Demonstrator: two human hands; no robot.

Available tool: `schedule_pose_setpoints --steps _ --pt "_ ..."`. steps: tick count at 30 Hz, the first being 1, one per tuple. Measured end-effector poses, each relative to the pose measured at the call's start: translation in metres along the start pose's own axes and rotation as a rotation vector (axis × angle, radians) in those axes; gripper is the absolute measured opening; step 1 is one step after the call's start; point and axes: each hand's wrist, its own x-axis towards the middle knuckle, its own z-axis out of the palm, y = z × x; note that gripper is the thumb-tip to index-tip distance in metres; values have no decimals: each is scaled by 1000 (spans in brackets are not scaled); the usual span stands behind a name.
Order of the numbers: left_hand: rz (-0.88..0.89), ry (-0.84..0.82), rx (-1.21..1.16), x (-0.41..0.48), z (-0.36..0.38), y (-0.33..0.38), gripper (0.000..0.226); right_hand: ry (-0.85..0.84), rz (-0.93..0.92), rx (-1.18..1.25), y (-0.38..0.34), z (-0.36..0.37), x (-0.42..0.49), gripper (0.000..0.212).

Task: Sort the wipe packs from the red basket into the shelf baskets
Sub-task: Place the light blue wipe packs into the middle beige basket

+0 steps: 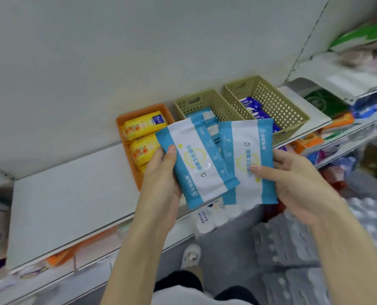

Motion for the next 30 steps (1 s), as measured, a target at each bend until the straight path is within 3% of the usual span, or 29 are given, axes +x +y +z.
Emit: schedule_pose_setpoints --steps 4,9,13,17,21,27,30 --pt "-12 -69 13 48 24 6 22 151 -45 -20 -12 -13 30 25" --pt "-83 -169 91 95 60 5 19 318 -73 -4 -27 -40 62 25" --pt "-170 -113 109 123 81 -8 17 373 -13 159 -16 -69 88 17" --pt "-242 -56 166 148 96 -24 18 387 101 311 -2 -119 115 35" --pt "-232 -19 165 171 116 -44 38 402 108 174 -5 -185 148 43" --pt "-175 218 188 201 151 -66 27 316 -9 -215 -43 -249 229 18" --pt "-66 424 194 207 153 -59 17 185 -26 -169 -56 -247 266 12"
